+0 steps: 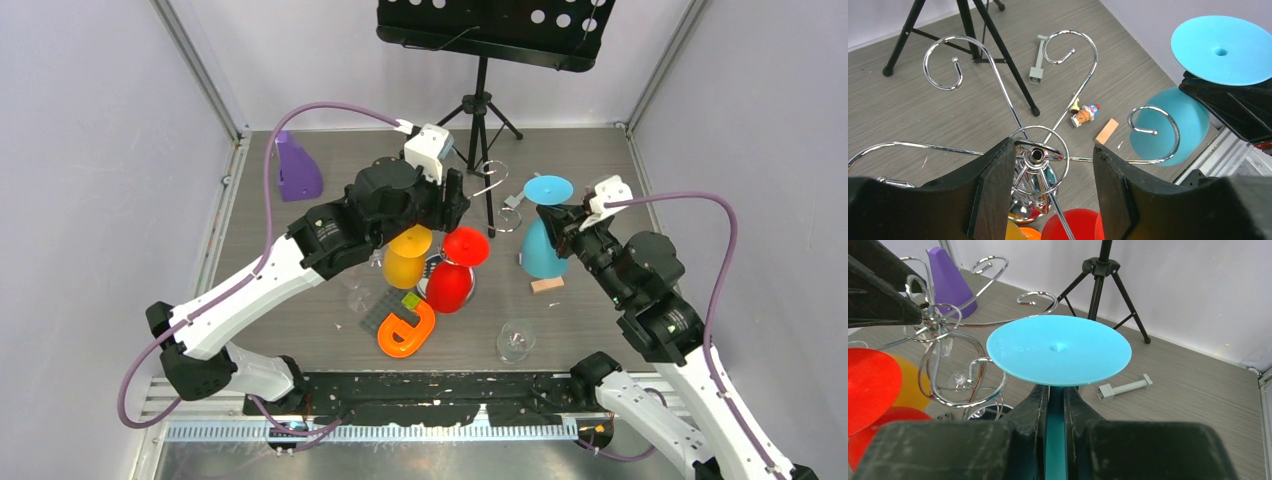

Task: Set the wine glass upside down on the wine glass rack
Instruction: Turn the wine glass upside down at the wine rack.

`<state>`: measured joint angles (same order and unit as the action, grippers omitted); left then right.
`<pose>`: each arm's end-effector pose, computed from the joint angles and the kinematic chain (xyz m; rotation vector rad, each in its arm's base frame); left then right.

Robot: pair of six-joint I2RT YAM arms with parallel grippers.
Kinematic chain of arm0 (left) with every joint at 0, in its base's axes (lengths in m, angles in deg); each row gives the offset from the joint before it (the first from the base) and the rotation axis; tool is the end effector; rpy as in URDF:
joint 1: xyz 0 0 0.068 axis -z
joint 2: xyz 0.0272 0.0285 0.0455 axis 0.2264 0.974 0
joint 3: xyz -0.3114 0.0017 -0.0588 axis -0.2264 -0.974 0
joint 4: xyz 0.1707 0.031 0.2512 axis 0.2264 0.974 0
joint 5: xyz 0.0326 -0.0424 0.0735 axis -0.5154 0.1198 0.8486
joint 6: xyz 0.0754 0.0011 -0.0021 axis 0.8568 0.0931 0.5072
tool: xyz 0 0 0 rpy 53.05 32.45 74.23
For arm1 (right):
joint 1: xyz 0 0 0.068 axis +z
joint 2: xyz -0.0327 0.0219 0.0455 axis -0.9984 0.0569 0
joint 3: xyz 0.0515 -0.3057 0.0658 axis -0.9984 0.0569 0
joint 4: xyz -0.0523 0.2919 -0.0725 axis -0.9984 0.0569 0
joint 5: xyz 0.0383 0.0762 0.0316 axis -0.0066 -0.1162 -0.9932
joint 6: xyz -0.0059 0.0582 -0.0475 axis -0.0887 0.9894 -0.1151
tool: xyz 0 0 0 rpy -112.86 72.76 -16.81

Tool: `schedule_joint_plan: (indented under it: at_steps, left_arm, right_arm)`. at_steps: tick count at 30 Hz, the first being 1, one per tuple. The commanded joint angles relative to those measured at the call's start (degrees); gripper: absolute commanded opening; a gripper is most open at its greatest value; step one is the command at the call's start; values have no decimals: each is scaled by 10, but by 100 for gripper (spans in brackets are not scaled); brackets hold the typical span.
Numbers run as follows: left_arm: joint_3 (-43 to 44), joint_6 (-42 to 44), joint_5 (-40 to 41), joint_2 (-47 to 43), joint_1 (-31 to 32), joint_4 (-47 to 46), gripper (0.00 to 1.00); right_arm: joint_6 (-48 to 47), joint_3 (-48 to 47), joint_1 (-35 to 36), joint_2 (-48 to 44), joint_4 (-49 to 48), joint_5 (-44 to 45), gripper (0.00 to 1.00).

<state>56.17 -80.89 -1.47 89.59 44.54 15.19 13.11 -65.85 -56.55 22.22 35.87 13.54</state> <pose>0.2068 -0.2952 0.4999 0.4462 1.8556 -0.6830 0.1422 0.0761 0.4379 -0.3865 1.5108 0.2930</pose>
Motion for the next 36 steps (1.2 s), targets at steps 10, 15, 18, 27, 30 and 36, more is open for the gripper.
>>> schedule_joint_plan:
  at_steps: [10,15,18,27,30,36]
  left_arm:
    - [-16,3,2,1,-11,-47,47]
    - [-20,4,2,1,-13,-52,44]
    - [-21,5,1,1,-14,-51,43]
    - [-29,4,-3,-1,-16,-54,41]
    - [-29,4,-4,-3,-16,-53,41]
    - [-28,3,-6,-3,-17,-51,38]
  right_arm:
    - [9,57,-92,5,-112,-198,5]
    - [25,89,-96,6,-159,-250,6]
    - [31,106,-96,10,-200,-277,5]
    - [53,158,-96,6,-293,-347,5]
    - [61,170,-96,7,-311,-374,5]
    - [88,197,-96,4,-370,-402,5]
